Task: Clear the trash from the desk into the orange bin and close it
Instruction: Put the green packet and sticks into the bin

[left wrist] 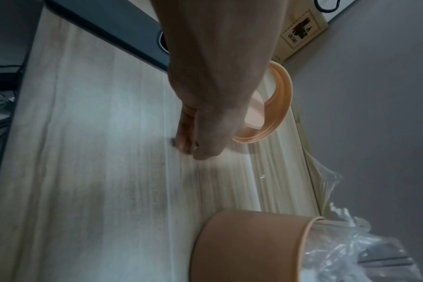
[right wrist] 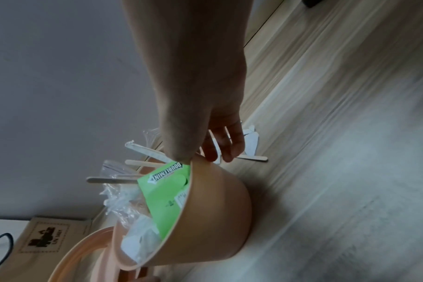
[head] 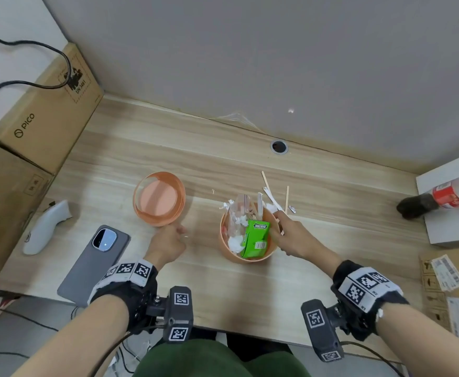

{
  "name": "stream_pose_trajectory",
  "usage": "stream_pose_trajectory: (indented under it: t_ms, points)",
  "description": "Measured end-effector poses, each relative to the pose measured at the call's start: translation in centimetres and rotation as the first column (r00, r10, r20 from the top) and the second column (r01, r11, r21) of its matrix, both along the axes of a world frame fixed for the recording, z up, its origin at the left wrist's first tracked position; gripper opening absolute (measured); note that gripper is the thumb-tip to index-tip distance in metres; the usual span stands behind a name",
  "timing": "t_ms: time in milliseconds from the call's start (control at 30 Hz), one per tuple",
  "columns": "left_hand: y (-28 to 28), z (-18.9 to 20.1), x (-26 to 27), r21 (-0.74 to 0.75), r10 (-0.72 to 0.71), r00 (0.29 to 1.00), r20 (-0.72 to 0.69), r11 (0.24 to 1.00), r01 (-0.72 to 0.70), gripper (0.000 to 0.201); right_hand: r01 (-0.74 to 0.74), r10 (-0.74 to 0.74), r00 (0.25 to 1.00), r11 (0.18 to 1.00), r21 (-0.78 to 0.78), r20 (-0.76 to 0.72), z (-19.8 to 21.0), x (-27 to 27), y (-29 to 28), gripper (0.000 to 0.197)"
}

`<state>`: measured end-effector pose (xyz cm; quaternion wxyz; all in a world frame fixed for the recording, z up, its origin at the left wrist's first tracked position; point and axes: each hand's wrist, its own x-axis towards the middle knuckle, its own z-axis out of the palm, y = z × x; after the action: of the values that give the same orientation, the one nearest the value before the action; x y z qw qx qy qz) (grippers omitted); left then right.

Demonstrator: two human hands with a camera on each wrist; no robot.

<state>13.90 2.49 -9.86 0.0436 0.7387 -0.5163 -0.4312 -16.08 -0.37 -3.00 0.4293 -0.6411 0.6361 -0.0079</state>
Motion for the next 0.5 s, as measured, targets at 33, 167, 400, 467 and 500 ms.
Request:
stream_pose_trajectory:
  t_ms: [33, 167, 400, 467, 500]
  points:
    - [0.2, -0.2, 0.0, -0.015, -0.012, 0.999, 0.043, 1.0, 0.013, 0.037, 0.017, -0.017, 1.0, 1.0, 0.005, 0.0, 0.0, 0.0, 0.3, 0.02]
    - [0.7, -0.8, -0.4, -0.144, 0.013, 0.988, 0.155, 0.99, 0.01, 0.028, 0.043, -0.043, 0.999, 0.999, 0.014, 0.011, 0.3, -0.7, 0.9, 0.013]
    - [0.0, -1.2, -2.3, -0.194, -0.122, 0.935, 0.334, 0.962, 0.194, 0.019, 0.096, -0.097, 0.995, 0.994, 0.056, 0.015, 1.0, -2.6, 2.5, 0.02]
    - [-0.7, -1.5, -3.1, -0.16, -0.199, 0.903, 0.382, 0.948, 0.276, 0.02, 0.107, -0.108, 0.994, 0.992, 0.063, 0.022, 1.0, -3.1, 3.0, 0.022]
    - [-1.2, -1.7, -3.4, -0.144, -0.235, 0.889, 0.394, 0.939, 0.312, 0.019, 0.114, -0.116, 0.993, 0.991, 0.064, 0.027, 1.1, -3.4, 3.2, 0.022]
